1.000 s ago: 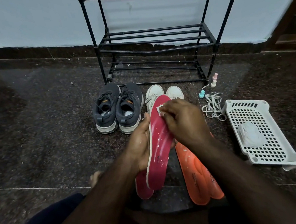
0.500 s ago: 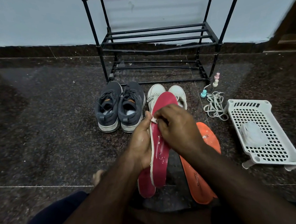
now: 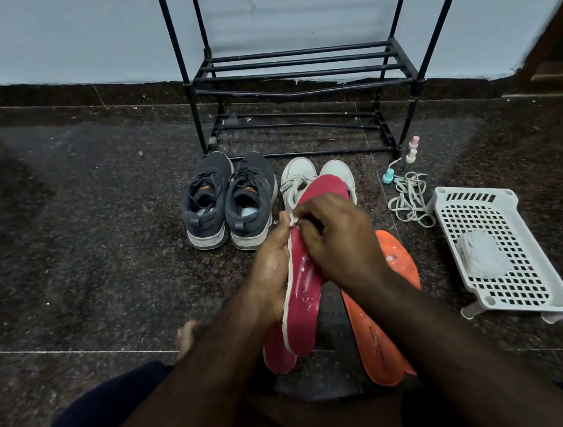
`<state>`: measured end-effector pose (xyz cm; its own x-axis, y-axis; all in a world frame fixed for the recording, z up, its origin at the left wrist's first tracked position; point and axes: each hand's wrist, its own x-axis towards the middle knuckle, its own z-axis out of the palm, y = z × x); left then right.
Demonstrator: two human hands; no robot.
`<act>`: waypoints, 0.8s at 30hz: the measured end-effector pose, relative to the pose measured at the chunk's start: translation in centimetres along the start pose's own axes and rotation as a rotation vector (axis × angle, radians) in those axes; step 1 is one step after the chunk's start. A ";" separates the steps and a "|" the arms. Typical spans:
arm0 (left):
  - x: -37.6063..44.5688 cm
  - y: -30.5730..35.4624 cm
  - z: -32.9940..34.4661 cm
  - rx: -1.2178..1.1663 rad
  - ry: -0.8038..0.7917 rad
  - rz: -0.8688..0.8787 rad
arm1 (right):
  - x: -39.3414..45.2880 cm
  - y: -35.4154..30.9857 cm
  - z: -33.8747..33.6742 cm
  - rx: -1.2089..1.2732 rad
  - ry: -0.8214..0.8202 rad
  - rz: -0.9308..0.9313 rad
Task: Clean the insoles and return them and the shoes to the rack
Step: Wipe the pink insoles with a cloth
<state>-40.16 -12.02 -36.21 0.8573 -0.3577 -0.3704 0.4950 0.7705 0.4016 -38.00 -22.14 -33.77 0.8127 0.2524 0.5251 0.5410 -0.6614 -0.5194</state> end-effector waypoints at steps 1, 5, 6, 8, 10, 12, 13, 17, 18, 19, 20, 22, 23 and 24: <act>0.1 -0.2 -0.1 0.000 -0.007 0.003 | 0.1 0.1 -0.1 0.004 0.003 0.012; 0.2 0.3 -0.8 0.016 0.032 -0.012 | -1.2 -0.7 -0.2 0.078 -0.130 0.030; 0.0 0.5 -0.8 0.027 0.045 -0.010 | -1.5 -0.9 -0.1 0.087 -0.159 0.024; 0.0 0.5 -0.8 0.035 0.053 0.004 | -1.6 -0.9 0.1 0.082 -0.160 0.010; 0.0 0.3 -0.4 0.011 0.028 0.029 | -1.3 -0.6 0.1 0.052 -0.099 -0.001; 0.2 0.0 -0.2 0.016 0.033 0.044 | -0.7 -0.3 0.0 0.019 -0.041 0.000; 0.5 -0.2 -0.4 0.029 0.039 0.051 | -0.3 0.0 -0.1 0.010 -0.011 0.007; 0.9 -0.7 -0.7 0.081 0.050 0.046 | -0.2 0.2 -0.6 0.069 -0.029 0.077; 0.8 -0.5 -0.8 0.052 0.038 0.033 | -0.6 -0.1 -0.5 0.101 -0.087 0.097; 0.7 -0.2 -0.8 0.045 0.033 0.030 | -1.1 -0.4 -0.4 0.144 -0.144 0.128; 0.6 0.1 -0.9 0.059 0.028 0.020 | -1.3 -0.6 -0.3 0.195 -0.186 0.166; 0.5 0.5 -1.1 0.082 0.030 0.019 | -1.6 -0.6 -0.1 0.243 -0.202 0.186; 0.3 0.5 -0.9 0.087 0.033 0.026 | -1.6 -0.7 0.0 0.209 -0.173 0.149; 0.2 0.4 -0.7 0.086 0.033 0.034 | -1.6 -0.7 0.0 0.151 -0.134 0.095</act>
<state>-39.86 -11.39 -36.68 0.8694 -0.3132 -0.3822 0.4772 0.7333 0.4843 -39.65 -22.12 -34.24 0.8777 0.2925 0.3796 0.4786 -0.5762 -0.6625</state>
